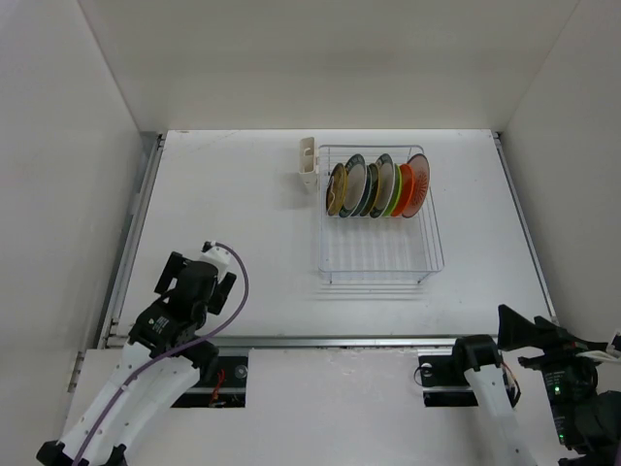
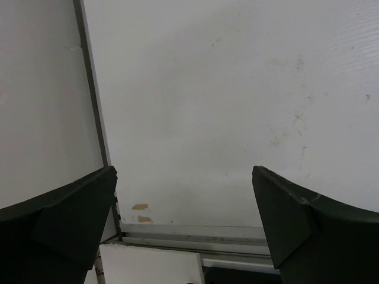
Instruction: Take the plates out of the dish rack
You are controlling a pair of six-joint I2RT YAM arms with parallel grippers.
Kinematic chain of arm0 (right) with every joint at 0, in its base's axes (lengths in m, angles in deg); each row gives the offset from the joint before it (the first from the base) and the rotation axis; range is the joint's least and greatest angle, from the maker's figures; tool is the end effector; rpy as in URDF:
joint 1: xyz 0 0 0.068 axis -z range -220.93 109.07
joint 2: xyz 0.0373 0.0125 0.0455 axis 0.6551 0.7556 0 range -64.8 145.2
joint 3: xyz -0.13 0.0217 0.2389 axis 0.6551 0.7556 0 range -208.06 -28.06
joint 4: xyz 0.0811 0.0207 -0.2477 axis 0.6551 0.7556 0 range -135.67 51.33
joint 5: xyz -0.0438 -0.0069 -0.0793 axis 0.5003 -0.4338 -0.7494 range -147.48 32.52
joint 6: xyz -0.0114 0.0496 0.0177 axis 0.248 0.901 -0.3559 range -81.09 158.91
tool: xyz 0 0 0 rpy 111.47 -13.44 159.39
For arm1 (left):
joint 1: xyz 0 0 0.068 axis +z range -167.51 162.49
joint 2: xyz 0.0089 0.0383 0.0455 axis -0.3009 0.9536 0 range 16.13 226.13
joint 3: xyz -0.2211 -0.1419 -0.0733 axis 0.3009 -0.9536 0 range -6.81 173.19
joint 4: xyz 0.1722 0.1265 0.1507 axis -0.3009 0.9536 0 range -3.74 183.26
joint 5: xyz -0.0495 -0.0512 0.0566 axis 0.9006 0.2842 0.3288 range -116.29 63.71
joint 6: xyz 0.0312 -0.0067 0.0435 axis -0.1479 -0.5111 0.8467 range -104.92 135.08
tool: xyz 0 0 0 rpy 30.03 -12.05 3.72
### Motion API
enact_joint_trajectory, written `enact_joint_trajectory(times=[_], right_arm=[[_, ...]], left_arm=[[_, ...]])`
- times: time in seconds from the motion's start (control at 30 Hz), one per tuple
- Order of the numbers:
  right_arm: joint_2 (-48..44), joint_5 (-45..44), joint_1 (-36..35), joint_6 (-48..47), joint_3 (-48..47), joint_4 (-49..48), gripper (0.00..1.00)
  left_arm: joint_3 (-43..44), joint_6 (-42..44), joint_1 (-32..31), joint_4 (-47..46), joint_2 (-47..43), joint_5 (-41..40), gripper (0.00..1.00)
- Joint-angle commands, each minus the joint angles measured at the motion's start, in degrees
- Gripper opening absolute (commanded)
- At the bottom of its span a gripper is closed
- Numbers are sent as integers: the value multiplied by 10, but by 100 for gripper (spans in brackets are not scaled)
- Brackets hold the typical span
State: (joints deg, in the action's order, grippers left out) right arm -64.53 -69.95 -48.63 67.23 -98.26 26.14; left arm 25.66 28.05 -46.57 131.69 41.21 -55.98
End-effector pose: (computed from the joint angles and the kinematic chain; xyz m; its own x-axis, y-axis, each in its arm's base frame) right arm -0.1057 -0.0220 0.3619 0.0105 0.4689 -0.8832 0.0886 0.8793 0.4679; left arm 0.0951 -0.0327 0.2517 -0.5067 0.5048 -0.6989 0.1999 0.8574 0.4743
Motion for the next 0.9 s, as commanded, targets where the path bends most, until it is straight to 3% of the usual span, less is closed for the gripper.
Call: enact_joint_trajectory(times=[0.0, 0.13, 0.37, 0.6, 0.73, 0.87], right_arm=[[-4, -10, -8, 15, -4, 0, 99], [13, -10, -8, 15, -4, 0, 99], [145, -10, -8, 3, -27, -16, 99], [339, -4, -8, -11, -8, -179, 99], [465, -23, -8, -11, -12, -289, 93], [631, -18, -8, -33, -46, -367, 80]], left_arm=[[8, -21, 4, -24, 8, -42, 100], [23, -8, 4, -18, 14, -56, 100], [47, 39, 9, -40, 59, -56, 100], [123, 33, 9, -39, 128, -32, 100], [131, 33, 9, -32, 147, -21, 100], [126, 33, 9, -27, 153, -21, 100]])
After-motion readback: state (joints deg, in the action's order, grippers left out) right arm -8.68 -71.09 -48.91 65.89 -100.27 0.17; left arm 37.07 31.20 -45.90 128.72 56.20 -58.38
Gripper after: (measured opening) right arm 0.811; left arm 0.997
